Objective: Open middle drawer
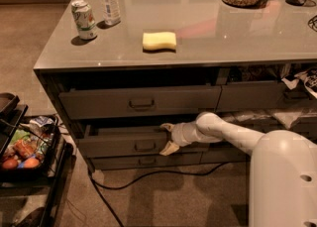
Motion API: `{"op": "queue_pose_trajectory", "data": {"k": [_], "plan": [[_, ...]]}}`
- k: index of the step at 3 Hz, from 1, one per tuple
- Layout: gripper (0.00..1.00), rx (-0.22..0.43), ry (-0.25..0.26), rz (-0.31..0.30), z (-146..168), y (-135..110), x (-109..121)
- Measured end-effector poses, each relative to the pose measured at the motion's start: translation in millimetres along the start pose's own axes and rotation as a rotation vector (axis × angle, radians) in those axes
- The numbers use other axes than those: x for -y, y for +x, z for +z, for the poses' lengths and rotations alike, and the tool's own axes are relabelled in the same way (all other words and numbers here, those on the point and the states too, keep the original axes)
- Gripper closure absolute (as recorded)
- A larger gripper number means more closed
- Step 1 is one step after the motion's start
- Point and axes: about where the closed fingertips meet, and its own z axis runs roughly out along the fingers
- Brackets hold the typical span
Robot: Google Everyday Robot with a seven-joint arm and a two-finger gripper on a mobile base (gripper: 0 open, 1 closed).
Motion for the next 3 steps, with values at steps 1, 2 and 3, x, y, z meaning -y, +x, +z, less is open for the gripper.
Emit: {"op": "queue_pose_trajectory", "data": {"k": [1,2,3], "plan": [[0.21,-0.021,-0.016,0.008,-2,-3,-4],[0.17,-0.058,-0.039,0.025,-7,-5,-11],[0.22,-0.095,-0.067,0.045,-12,-6,-17]]}}
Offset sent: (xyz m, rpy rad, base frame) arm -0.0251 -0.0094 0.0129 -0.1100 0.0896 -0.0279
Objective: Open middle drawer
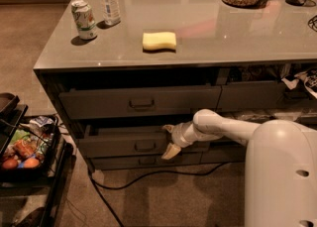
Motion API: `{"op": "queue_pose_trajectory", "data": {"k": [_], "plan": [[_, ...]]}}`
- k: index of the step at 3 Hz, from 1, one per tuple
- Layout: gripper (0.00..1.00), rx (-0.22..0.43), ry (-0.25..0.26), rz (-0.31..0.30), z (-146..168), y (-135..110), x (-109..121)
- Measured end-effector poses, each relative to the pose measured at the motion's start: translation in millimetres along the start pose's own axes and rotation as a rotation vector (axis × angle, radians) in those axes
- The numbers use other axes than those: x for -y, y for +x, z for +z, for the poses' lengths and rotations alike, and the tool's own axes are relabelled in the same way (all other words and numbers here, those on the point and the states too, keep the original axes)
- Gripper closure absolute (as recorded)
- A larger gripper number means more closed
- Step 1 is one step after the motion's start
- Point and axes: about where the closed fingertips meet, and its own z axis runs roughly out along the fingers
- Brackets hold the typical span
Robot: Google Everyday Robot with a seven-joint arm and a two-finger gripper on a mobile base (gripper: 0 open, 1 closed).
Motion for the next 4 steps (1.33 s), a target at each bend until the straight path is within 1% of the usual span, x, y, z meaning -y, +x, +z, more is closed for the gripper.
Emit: {"op": "queue_pose_trajectory", "data": {"k": [1,2,3,4], "plan": [[0.24,-0.042,-0.029,0.017,0,1,-2],[0.29,-0.059,-0.045,0.026,6,5,-12],[0.47,-0.060,-0.050,0.027,7,5,-19],[0.52,-0.060,-0.050,0.027,6,2,-18]]}}
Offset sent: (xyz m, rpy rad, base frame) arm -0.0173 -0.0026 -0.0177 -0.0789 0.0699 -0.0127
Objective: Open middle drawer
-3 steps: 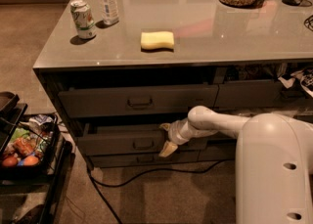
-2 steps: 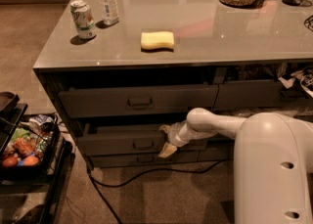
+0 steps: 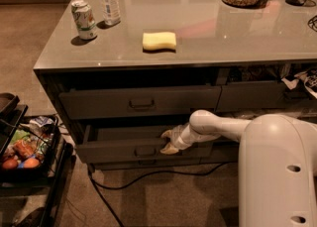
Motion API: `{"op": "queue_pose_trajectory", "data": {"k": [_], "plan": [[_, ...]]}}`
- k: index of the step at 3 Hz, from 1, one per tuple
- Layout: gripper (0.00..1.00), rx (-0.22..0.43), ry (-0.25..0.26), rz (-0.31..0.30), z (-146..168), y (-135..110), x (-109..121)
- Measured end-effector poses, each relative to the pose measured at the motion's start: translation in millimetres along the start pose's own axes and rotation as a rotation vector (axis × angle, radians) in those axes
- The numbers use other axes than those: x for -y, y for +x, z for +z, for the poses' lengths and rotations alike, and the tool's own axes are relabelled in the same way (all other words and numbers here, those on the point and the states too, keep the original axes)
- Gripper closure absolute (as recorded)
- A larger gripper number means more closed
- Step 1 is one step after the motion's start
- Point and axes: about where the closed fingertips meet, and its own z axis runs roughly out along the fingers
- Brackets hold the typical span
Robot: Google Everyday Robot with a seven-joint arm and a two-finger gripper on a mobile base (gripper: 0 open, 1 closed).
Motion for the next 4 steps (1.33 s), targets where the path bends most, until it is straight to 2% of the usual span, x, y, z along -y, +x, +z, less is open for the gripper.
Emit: {"op": "queue_pose_trajectory", "data": {"k": [2,3,4], "plan": [[0.49,0.005,0.000,0.007,1,1,-12],[0.52,0.015,-0.012,0.007,3,2,-19],[0.47,0.023,-0.020,0.007,3,3,-21]]}}
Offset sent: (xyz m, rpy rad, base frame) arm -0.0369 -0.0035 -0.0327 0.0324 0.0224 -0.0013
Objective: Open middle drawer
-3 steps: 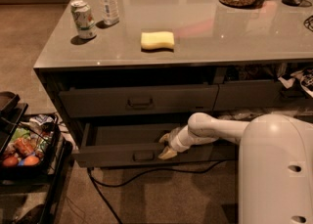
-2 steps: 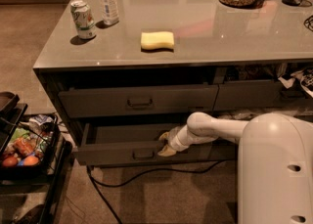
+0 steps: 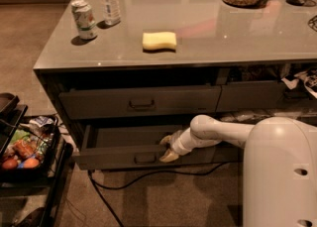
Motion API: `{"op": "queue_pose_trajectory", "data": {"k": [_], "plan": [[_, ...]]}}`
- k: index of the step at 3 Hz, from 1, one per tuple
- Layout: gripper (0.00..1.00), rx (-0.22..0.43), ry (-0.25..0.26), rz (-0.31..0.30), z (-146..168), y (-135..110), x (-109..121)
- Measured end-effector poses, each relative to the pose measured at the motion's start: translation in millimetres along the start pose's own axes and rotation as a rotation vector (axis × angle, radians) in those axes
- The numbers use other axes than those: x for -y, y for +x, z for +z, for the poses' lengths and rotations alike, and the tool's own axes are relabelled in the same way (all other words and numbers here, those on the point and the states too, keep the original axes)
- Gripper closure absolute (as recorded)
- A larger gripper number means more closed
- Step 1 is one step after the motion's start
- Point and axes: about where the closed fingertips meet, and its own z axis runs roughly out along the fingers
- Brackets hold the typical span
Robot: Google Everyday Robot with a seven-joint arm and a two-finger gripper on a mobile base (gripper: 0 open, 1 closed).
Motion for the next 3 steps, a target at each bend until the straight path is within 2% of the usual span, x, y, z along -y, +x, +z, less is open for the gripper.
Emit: {"op": "queue_pose_trajectory", "data": {"k": [3], "plan": [[0.45,0.019,-0.006,0.016,2.7,-0.3,-9.8]]}}
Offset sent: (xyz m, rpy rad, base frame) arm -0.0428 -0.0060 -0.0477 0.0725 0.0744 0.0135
